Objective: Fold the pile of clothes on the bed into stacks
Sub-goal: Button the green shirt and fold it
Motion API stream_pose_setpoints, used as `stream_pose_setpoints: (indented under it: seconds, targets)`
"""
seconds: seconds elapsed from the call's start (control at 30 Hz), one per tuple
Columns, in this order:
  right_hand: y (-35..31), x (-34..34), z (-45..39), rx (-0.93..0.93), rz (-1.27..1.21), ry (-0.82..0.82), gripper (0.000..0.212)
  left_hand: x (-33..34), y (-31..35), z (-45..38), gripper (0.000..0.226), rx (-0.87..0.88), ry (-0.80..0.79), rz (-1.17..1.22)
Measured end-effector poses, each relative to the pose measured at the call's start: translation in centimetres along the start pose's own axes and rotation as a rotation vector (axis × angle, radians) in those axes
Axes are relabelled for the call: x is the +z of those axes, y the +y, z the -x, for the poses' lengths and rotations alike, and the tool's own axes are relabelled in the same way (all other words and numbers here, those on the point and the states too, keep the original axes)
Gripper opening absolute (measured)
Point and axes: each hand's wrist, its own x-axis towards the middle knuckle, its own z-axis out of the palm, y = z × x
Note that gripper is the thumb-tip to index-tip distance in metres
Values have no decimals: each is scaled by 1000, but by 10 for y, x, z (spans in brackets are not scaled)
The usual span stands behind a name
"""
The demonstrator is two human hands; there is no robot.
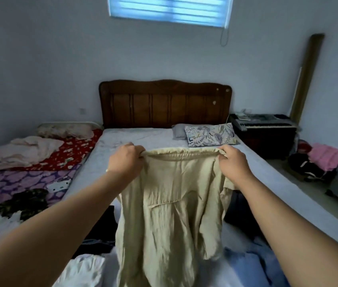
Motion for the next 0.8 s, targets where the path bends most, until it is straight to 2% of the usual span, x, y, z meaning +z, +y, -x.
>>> stream_pose_setpoints:
  seconds: [0.13, 0.23, 0.33, 0.47, 0.53, 0.6, 0.67, 0.7, 0.77, 0.8]
  targets:
    - [-4, -28, 15, -50, 28, -131, 23, -16, 23, 13, 28, -68, -19, 169]
    - [4, -46, 24, -73, 116, -157, 25, -22, 36, 30, 7, -76, 16, 75]
    - [8, -66, 33, -87, 279, -123, 31, -31, 56, 44, 11, -77, 18, -68]
    - [4, -89, 40, -85, 415, -47, 22, -46, 95, 57, 14, -90, 9, -172]
    - [1, -99, 42, -14, 301, -76, 13, -52, 108, 59, 16, -121, -26, -194]
    - [-1, -107, 45, 80, -26, -137, 10, -58, 119, 62, 17, -182, -79, -122]
    - [-2, -112, 48, 173, -344, -173, 13, -64, 130, 63, 21, -250, -115, 116]
    - [-2, -116, 51, 203, -427, -183, 10, -68, 136, 66, 22, -288, -109, 264]
    - [-4, -125, 59, 212, -491, -239, 6, -73, 144, 72, 25, -339, -76, 561]
    - [-4, -129, 62, 192, -487, -283, 11, -76, 146, 75, 25, -327, -85, 676]
